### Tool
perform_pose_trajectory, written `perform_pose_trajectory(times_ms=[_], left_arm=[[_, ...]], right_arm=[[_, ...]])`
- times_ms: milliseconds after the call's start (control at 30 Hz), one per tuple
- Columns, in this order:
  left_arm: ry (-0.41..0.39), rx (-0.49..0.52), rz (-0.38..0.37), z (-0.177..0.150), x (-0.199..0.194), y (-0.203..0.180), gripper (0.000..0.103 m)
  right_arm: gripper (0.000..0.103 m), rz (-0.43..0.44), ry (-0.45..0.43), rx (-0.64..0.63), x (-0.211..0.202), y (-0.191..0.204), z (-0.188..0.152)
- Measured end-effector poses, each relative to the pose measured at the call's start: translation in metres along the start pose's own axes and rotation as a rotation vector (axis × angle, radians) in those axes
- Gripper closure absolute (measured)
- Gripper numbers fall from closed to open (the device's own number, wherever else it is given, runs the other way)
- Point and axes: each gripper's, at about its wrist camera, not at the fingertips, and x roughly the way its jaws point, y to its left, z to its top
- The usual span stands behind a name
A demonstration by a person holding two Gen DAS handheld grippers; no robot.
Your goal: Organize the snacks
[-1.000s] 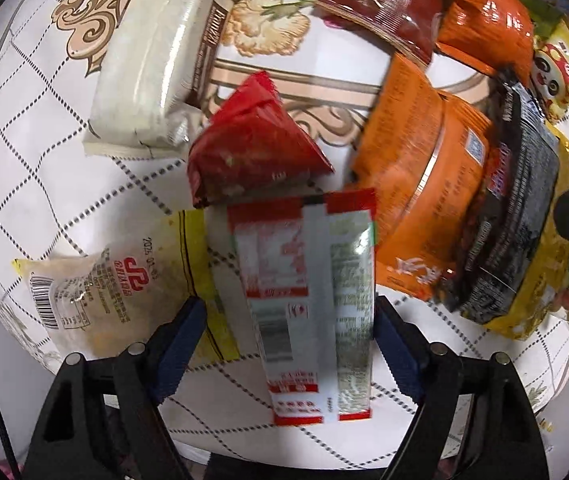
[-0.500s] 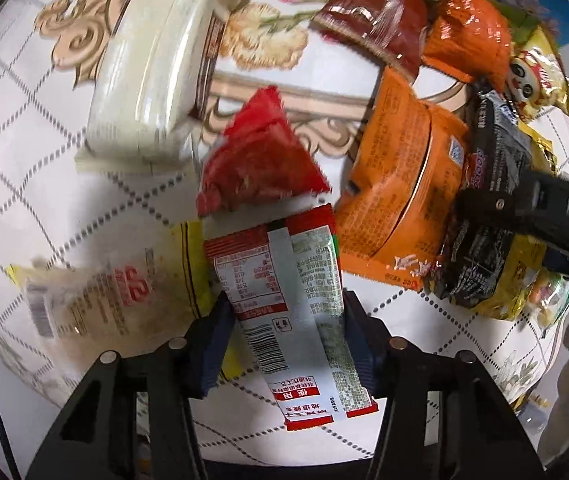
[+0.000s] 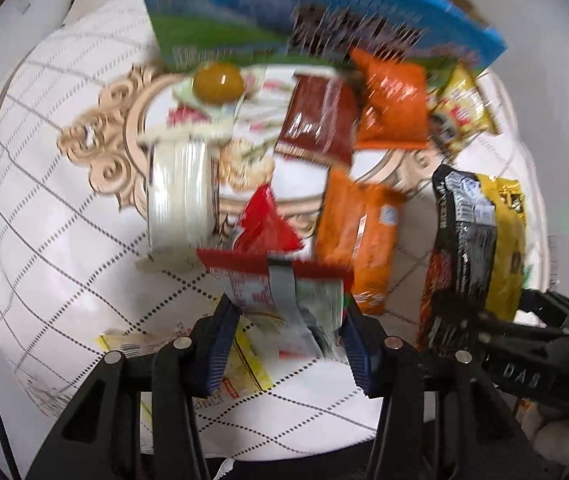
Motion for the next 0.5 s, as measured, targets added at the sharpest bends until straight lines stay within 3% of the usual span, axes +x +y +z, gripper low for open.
perform_pose_trajectory(times_ms=[133,267,300,500], left_arm=[[-0.066,0.019,-0.037,0.02,-0.053,0.008,0.057],[-0.141,0.016,-0.078,0.048,-0.09,-0.031,0.059],[-0.157,0.016,-0.082,0.061,-0.081,-0.054,0.06],[-0.27,0.02,-0.072,0.125,-0.112,-0.077,0.061]], right_arm=[[0.019,0.07,-0.085,-0.026,-0.046,0.005,0.006],[0.019,0.134,-0.178,-0.046,-0.093,0.014,0.024],[0.019,0.145,-0.201,-0.052,-0.104,0.017,0.032],[0.019,0.184,-0.317,-0.087,-0.162,0.032,0.106]])
